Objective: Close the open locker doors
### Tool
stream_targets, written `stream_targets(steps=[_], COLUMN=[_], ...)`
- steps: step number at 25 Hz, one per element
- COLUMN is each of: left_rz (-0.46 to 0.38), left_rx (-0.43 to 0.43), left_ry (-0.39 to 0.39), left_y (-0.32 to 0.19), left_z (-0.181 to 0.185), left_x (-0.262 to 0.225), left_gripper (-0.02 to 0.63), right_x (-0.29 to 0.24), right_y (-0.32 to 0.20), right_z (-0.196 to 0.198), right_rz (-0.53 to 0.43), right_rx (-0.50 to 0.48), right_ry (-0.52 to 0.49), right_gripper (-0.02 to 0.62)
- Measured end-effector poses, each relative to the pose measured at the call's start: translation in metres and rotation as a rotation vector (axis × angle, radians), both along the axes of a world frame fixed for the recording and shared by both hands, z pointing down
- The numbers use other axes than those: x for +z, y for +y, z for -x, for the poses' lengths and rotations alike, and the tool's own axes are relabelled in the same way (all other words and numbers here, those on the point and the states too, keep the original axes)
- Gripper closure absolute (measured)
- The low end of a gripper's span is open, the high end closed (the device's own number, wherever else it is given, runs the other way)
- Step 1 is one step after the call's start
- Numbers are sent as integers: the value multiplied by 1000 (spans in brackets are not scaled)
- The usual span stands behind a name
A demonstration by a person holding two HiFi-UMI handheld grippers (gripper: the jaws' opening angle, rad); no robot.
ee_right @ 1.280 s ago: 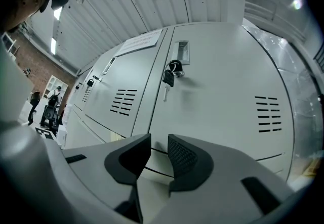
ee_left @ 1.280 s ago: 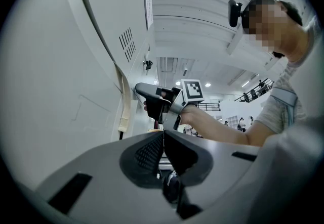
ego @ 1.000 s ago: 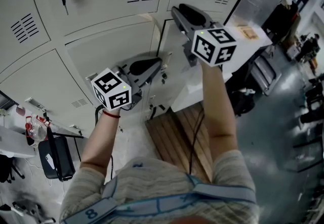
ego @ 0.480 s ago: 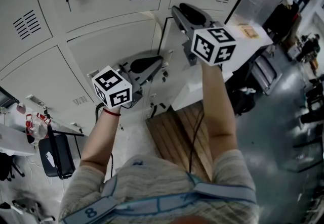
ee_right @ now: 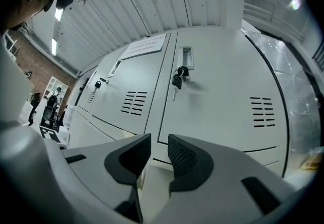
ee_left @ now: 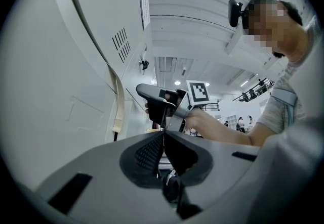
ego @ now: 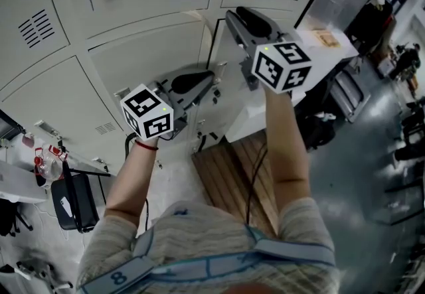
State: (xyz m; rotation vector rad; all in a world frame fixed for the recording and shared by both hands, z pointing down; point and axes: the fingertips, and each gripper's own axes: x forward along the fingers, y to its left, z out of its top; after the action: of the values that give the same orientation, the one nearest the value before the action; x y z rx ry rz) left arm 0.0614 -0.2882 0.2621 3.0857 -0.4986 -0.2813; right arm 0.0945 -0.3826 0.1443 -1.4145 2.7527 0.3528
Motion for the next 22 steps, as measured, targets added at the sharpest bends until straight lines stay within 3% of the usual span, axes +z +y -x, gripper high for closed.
stream_targets(steps=[22], left_rz=[35], left_rx=[11], left_ry=[-20], left_y=[27], left_z=[0], left_x=[31], left_gripper=[601], right_x=[74], right_y=[90], right_z=[-2], right_rz=[-17], right_rx=[-32], right_ry=[9], right_gripper=[489])
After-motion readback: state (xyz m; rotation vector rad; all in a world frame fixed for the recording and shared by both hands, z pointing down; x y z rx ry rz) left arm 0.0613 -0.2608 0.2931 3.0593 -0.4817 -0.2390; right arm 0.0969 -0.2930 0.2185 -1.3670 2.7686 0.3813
